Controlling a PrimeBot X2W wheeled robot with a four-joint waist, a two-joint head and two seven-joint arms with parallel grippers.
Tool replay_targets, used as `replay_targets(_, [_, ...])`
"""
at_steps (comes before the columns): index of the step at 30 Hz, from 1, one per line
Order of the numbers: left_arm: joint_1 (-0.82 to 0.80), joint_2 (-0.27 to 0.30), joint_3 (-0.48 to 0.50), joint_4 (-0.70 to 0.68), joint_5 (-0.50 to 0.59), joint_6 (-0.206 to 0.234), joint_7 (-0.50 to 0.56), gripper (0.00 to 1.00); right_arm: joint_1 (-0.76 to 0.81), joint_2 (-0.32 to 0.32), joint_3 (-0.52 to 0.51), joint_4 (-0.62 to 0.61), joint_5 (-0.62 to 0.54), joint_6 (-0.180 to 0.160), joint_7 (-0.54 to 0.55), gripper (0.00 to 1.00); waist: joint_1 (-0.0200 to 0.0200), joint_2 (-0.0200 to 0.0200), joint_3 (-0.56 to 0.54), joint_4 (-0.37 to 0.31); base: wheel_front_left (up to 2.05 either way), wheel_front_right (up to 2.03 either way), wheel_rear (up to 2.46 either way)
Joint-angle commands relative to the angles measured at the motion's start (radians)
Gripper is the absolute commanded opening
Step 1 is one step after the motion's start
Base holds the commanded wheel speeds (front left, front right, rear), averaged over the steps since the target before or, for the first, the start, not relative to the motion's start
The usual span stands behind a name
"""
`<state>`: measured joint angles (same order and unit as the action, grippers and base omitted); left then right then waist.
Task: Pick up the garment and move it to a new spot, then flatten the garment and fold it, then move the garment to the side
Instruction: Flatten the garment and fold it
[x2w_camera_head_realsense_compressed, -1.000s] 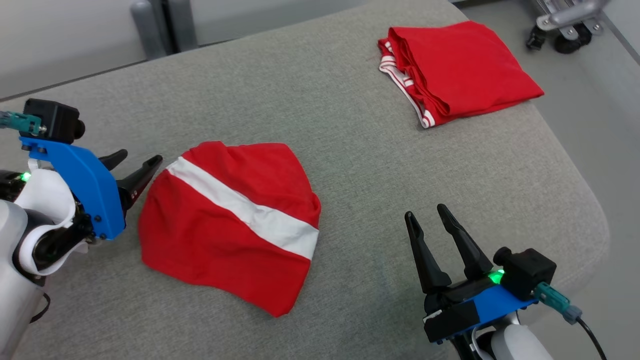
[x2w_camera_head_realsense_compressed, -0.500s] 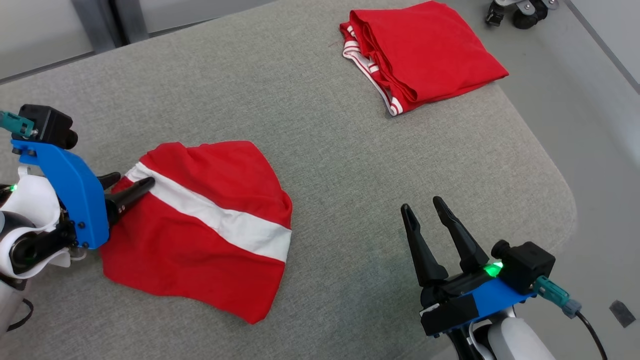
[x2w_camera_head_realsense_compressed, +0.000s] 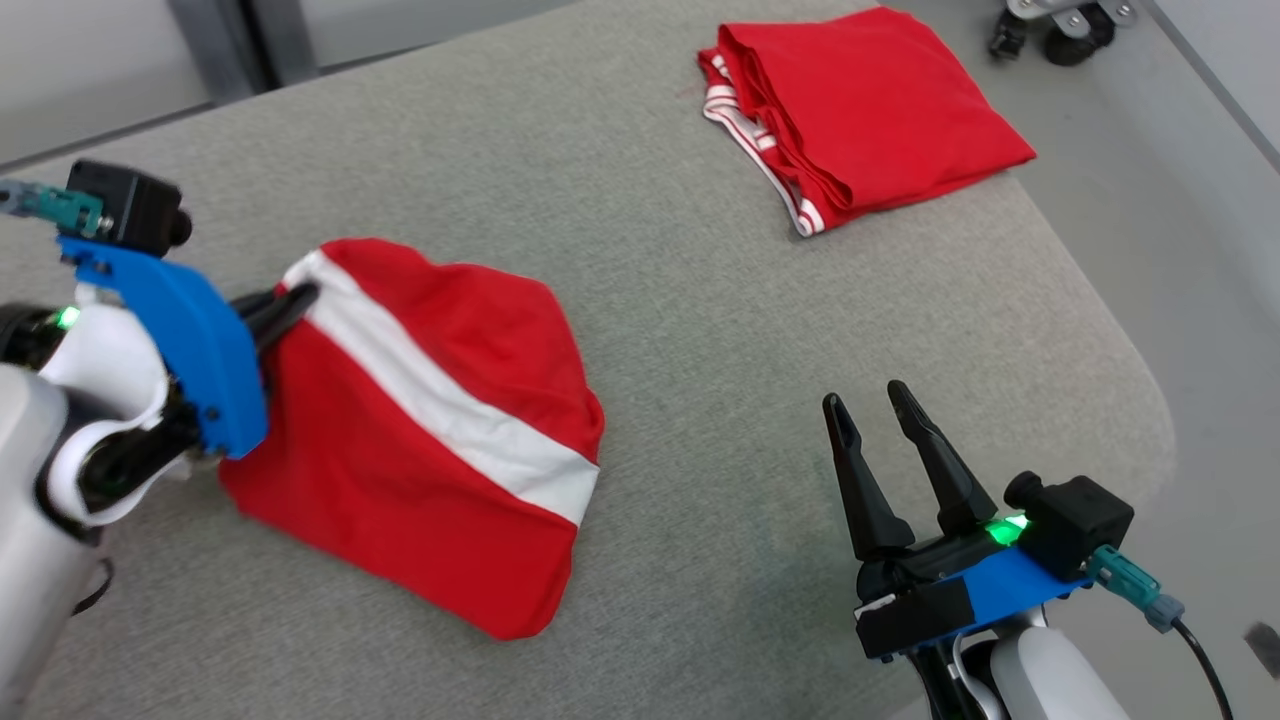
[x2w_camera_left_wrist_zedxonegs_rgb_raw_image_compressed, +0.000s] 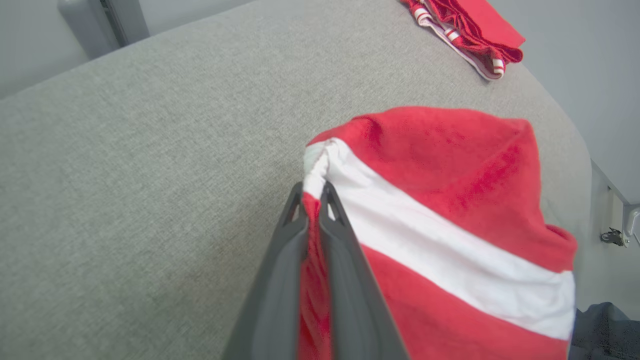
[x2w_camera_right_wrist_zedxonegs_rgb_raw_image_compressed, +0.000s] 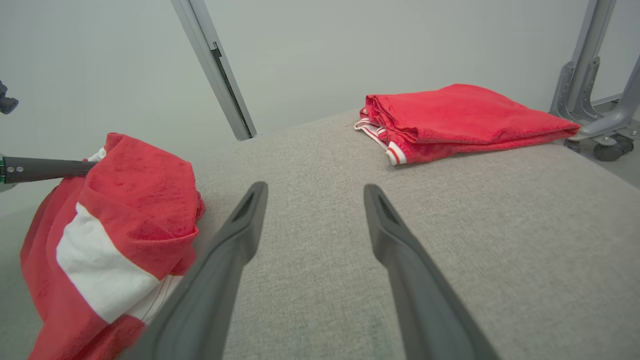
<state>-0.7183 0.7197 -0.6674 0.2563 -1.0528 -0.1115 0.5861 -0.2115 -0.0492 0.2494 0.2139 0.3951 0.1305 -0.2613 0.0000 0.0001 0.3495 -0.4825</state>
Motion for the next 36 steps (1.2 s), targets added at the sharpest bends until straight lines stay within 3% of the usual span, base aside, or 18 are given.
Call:
replay_targets(1, [-0.023, -0.020, 0.000, -0.006, 0.017, -0.006, -0.037, 0.00, -0.007, -0.003, 0.001, 0.000, -0.009, 0.000, -0.005, 1.00, 0.0000, -0.0001, -0.007, 0.010, 0.00, 0.00, 0.00])
replay_targets(7, [-0.094, -0.168, 0.010, -0.032, 0.027, -0.015, -0.223, 0.00, -0.007, -0.003, -0.003, 0.012, -0.024, 0.000, -0.005, 1.00, 0.0000, -0.0001, -0.062, 0.062, 0.00, 0.00, 0.00])
replay_targets(17, [-0.185, -0.400, -0.022, -0.114, -0.036, -0.018, -0.326, 0.00, 0.025, -0.003, -0.021, 0.035, -0.047, 0.000, -0.005, 1.00, 0.0000, -0.0001, -0.159, 0.120, 0.00, 0.00, 0.00])
replay_targets(22, [-0.198, -0.478, 0.022, -0.084, -0.018, 0.055, -0.427, 0.00, 0.038, -0.003, -0.030, 0.038, -0.059, 0.000, -0.005, 1.00, 0.0000, -0.0001, -0.182, 0.157, 0.00, 0.00, 0.00])
replay_targets(31, [0.062, -0.452, 0.051, 0.104, 0.062, 0.280, -0.602, 0.00, 0.041, -0.003, -0.049, 0.032, -0.078, 0.000, -0.004, 1.00, 0.0000, -0.0001, -0.185, 0.283, 0.00, 0.00, 0.00])
replay_targets(36, [0.248, -0.466, 0.082, 0.173, 0.015, 0.321, -0.683, 0.00, 0.044, -0.003, -0.064, 0.030, -0.100, 0.000, 0.002, 1.00, 0.0000, -0.0001, -0.187, 0.362, 0.00, 0.00, 0.00])
